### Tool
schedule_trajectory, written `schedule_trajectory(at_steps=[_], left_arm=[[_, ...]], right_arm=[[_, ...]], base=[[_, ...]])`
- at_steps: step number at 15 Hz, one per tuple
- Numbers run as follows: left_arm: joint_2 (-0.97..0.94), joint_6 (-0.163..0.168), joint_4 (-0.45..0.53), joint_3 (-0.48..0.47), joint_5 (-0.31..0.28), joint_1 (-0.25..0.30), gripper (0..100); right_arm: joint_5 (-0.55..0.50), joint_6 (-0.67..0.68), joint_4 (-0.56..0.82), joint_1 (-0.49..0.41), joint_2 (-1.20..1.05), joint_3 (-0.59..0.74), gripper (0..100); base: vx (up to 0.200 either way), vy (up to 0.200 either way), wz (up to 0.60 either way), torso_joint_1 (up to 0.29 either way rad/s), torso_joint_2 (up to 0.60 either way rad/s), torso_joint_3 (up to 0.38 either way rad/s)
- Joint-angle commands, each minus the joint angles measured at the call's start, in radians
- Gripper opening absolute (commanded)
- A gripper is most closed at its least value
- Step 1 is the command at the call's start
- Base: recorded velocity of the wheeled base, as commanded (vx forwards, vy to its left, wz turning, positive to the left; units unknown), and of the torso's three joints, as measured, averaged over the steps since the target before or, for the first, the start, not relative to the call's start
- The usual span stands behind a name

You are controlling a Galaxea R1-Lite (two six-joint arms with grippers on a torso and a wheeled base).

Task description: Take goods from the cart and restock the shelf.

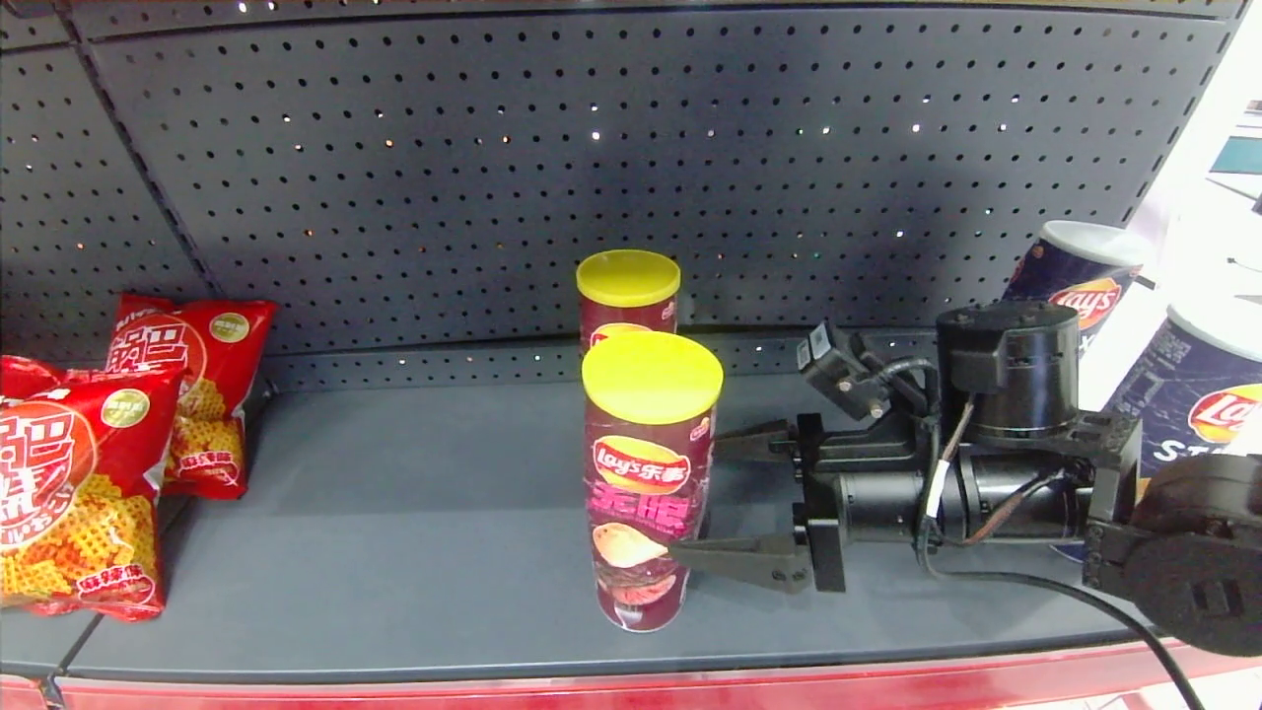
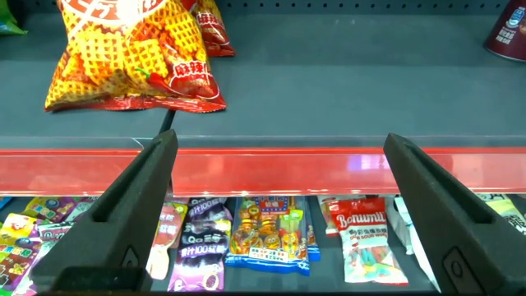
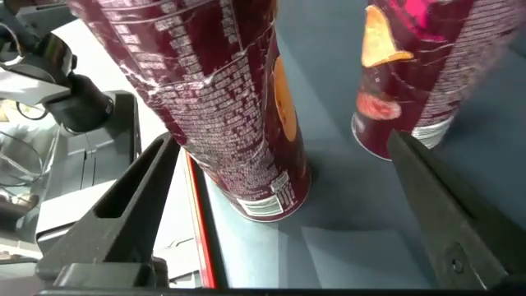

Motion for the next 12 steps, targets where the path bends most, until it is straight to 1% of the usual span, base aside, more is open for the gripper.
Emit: schedule_trajectory(at_steps=[1,8,12], left_arm=[[0.001,-0.001,0.000,0.000,0.000,0.000,100],[0.001,-0.001,0.000,0.000,0.000,0.000,100],[0.001,-0.001,0.000,0.000,0.000,0.000,100]], right_arm=[[0.000,-0.001,0.000,-0.005,-0.008,0.003,100],[0.007,-0.001,0.000,-0.031,-0.043,0.052,100],[0.002,-0.001,0.000,-0.027,-0.042,0.045,100]], base=[[0.000,0.000,0.00,0.000,0.00,0.000],[0.000,0.000,0.00,0.000,0.00,0.000],[0.000,0.000,0.00,0.000,0.00,0.000]])
